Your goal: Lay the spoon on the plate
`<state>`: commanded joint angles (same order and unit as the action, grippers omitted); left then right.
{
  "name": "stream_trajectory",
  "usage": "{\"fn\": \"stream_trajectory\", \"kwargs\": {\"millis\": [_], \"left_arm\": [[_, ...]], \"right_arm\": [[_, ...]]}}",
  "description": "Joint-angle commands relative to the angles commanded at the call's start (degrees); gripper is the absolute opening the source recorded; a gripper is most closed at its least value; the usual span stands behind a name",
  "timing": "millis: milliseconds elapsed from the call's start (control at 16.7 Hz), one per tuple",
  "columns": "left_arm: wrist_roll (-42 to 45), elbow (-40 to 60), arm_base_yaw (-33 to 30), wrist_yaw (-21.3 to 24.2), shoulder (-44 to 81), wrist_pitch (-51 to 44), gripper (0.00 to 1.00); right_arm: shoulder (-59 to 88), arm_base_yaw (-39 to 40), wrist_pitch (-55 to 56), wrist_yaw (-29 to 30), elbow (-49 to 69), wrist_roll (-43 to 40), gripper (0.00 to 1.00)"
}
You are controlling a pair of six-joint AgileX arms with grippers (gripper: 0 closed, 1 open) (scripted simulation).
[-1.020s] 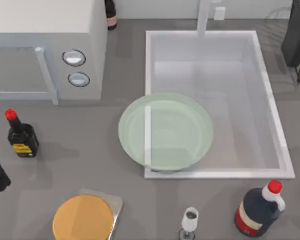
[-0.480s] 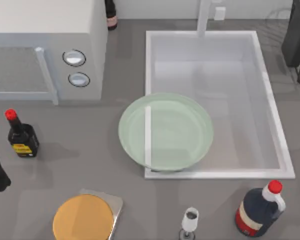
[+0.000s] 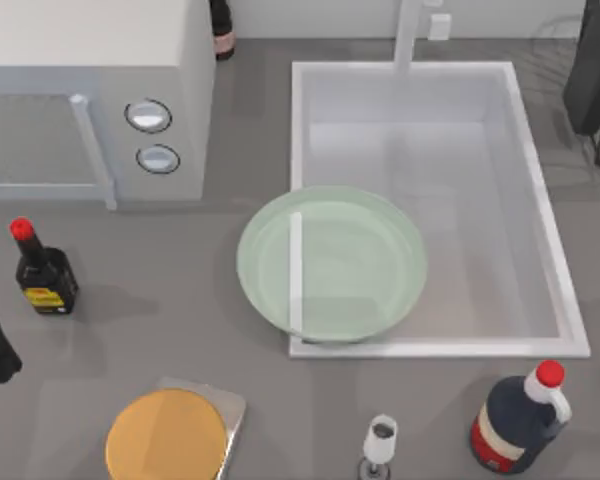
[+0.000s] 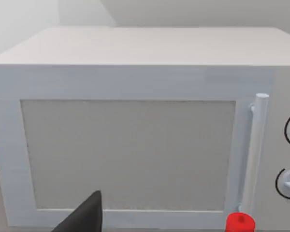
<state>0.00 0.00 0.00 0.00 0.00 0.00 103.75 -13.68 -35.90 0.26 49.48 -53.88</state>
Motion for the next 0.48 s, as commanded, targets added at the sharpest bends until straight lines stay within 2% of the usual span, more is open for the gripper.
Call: {"fn": "stream_trajectory", "kwargs": {"millis": [300,480], "left_arm": [[0.0,0.0,0.0,0.0,0.0,0.0,1.0],[0.0,0.0,0.0,0.0,0.0,0.0,1.0]], "right_arm": [[0.0,0.0,0.0,0.0,0.0,0.0,0.02],[0.0,0.0,0.0,0.0,0.0,0.0,0.0]]}}
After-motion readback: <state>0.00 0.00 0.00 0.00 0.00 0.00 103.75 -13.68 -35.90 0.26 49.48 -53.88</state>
